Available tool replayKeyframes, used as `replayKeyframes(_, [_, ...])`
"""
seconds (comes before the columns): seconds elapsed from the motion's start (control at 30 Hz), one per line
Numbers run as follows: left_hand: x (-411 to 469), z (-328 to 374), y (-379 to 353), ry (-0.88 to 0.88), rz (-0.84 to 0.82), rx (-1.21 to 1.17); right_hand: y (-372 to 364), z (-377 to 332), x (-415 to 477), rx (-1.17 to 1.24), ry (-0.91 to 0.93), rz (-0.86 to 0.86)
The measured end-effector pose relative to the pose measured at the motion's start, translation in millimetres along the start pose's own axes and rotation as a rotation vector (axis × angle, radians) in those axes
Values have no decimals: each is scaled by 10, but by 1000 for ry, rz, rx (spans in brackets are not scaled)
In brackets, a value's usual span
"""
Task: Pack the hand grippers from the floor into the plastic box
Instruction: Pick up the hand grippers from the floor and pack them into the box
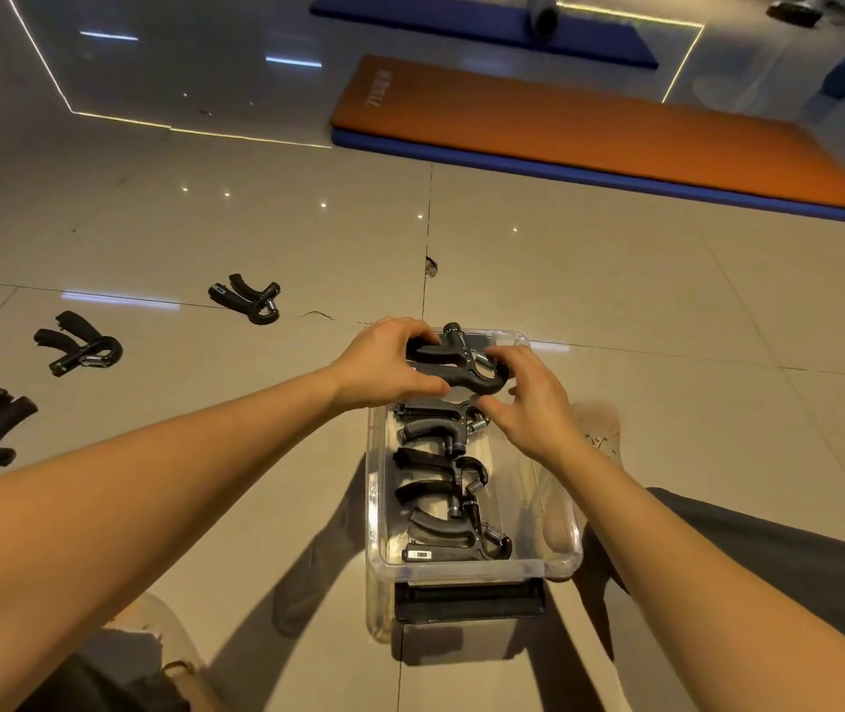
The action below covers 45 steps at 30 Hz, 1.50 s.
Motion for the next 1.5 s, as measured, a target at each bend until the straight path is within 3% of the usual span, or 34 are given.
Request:
replayKeyframes(0.27, [29, 62, 228, 15, 32, -62, 242, -145, 46, 44, 87, 115])
replayKeyframes(0.53, [94, 44, 362, 19, 56, -150, 413, -233, 148, 82, 103, 125])
replayKeyframes(0.8, [106, 39, 304, 0, -19, -161, 468, -35, 176, 382, -59, 189])
replayKeyframes(1.0, [99, 95, 355, -23, 53, -102, 432, 53, 193, 565, -100, 162])
replayKeyframes(1.17, [105, -2, 334, 102, 29, -316, 352, -161, 211, 347, -28, 17])
replayKeyframes(1.5, [93, -204, 146, 233, -12, -468, 11, -359, 199, -132, 113, -155])
Point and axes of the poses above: each hand's wrist, its own x-axis towards the middle knuckle, its own y-axis out of the back of the hand, z = x × y, the point moved 9 cm from there along x, towards the middle knuckle, and after that the axes turned 10 degrees about -z, right-handed, at the moved point
